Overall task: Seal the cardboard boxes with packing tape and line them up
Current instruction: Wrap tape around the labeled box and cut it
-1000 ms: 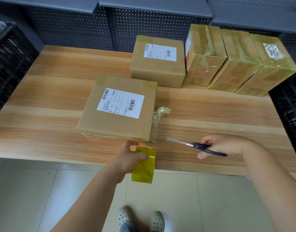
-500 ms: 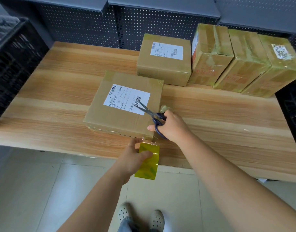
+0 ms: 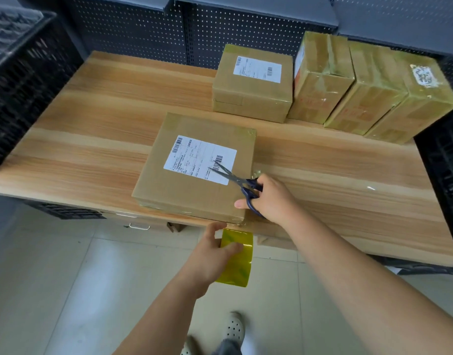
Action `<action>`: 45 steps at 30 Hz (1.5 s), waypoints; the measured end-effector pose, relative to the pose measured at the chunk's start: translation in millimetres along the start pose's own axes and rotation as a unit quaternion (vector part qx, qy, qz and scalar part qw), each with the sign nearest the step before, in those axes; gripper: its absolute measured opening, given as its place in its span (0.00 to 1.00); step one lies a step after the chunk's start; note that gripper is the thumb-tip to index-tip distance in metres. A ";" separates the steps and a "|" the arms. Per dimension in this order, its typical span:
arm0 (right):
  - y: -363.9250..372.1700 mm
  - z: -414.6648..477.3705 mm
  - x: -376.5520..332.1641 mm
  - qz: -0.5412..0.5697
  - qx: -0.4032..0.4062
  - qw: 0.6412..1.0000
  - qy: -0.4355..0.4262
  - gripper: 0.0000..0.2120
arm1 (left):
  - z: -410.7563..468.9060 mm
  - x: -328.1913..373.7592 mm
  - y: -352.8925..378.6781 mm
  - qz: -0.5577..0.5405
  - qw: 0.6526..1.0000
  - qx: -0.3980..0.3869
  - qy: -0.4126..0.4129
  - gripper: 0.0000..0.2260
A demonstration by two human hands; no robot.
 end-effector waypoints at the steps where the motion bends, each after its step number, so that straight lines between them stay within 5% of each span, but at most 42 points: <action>1: 0.9 -1.7 1.9 0.007 0.004 1.000 0.004 0.28 | 0.2 -2.7 0.8 -0.001 1.000 0.001 0.001 0.19; 15: 5.6 -7.9 1.0 0.039 0.028 0.998 0.037 0.29 | 8.3 -20.3 -7.3 -0.038 0.999 0.004 -0.010 0.23; 29: 3.6 -13.4 -5.3 -0.008 0.062 0.998 0.016 0.30 | -1.5 -17.0 -6.9 -0.050 0.997 -0.052 0.025 0.13; 33: -23.8 -39.7 8.0 0.050 0.074 0.996 -0.005 0.27 | -1.8 -17.5 -4.8 -0.040 0.997 -0.043 0.040 0.14; 38: -68.7 -95.1 98.3 -0.012 -0.050 0.996 0.069 0.26 | -2.6 -17.6 0.3 -0.050 0.997 -0.044 0.043 0.15; 43: -30.3 -102.1 146.4 -0.007 -0.202 0.970 0.136 0.33 | -5.3 -18.5 3.8 -0.054 0.997 -0.027 0.039 0.15; 45: -12.5 -95.6 138.5 0.000 -0.240 0.963 0.122 0.28 | -6.3 -19.5 2.6 -0.040 0.998 -0.004 0.048 0.12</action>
Point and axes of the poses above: each hand's wrist, its own z-axis towards the middle knuckle, its own y-axis out of the palm, x = y × z, the point moved 4 cm from there along z, towards the middle knuckle, and after that the axes turned 1 degree about -z, right-handed, at the moved point
